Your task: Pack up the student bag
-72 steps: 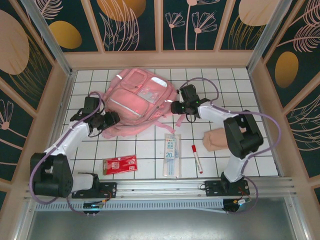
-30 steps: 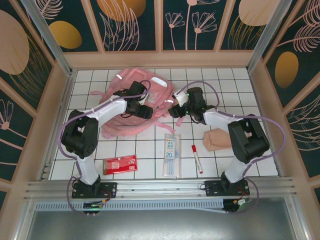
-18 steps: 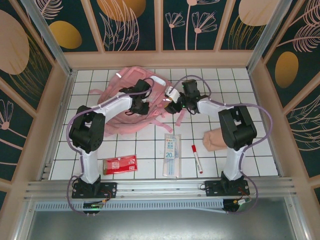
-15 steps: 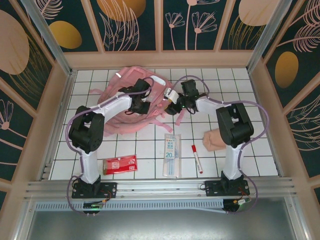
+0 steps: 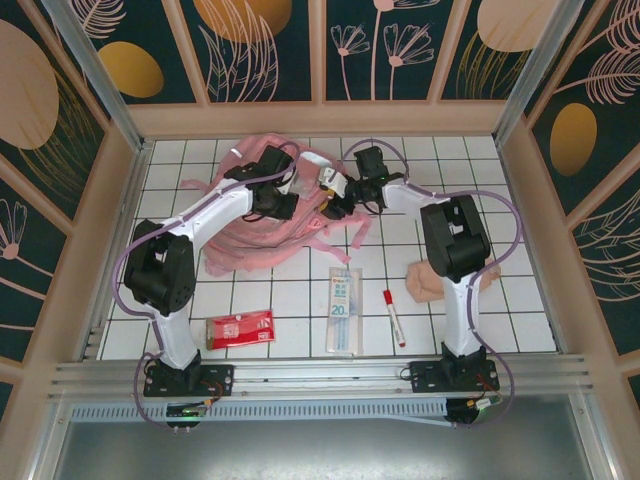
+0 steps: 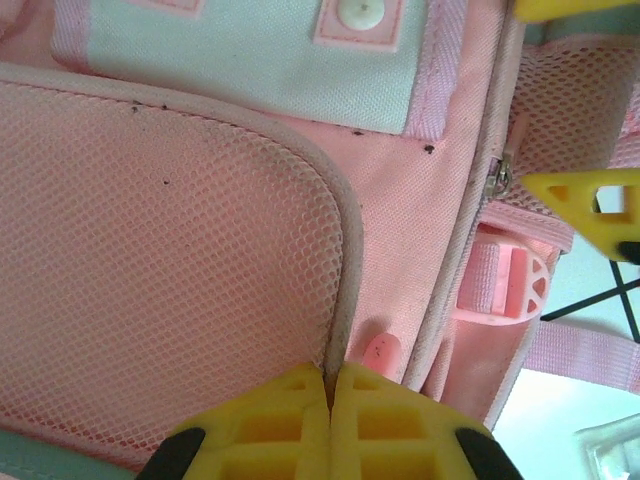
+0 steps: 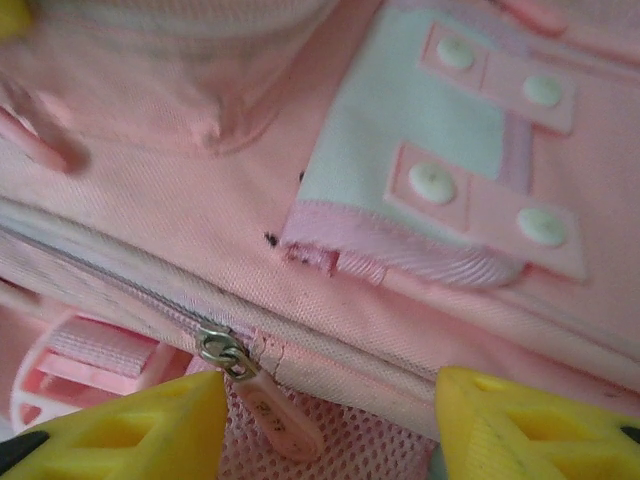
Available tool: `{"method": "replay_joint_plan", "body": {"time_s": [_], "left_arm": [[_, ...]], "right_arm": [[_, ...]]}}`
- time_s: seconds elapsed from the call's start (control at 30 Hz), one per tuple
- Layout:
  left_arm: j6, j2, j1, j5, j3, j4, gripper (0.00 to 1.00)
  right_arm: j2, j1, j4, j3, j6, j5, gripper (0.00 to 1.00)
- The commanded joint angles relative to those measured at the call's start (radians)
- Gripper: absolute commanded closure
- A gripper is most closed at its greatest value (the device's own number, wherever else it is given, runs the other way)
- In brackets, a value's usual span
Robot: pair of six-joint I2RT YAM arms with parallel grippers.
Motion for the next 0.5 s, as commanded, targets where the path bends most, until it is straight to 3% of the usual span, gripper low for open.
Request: {"method": "replay_joint_plan", "body": {"time_s": [0.0, 0.07, 0.3, 0.47], "left_arm": [[0.014, -0.042, -0.001, 0.044, 0.059, -0.012, 1.0], [0.015, -0.041, 0.0, 0.039, 0.068, -0.012, 1.0], [-0.009, -0.04, -0.001, 0.065, 0.073, 0.012, 1.0], [-0.029, -0.039, 0.003, 0.033, 0.08, 0.013, 1.0]], "right_arm": [[0.037, -0.001, -0.087, 0.015, -0.047, 0.0, 0.44], [0.036, -0.001, -0.101, 0.005, -0.055, 0.011, 0.46], [0.001, 0.011, -0.065, -0.039, -0.029, 0.021, 0.68], [-0.048, 0.022, -0.051, -0.109, -0.069, 0.048, 0.7]]}}
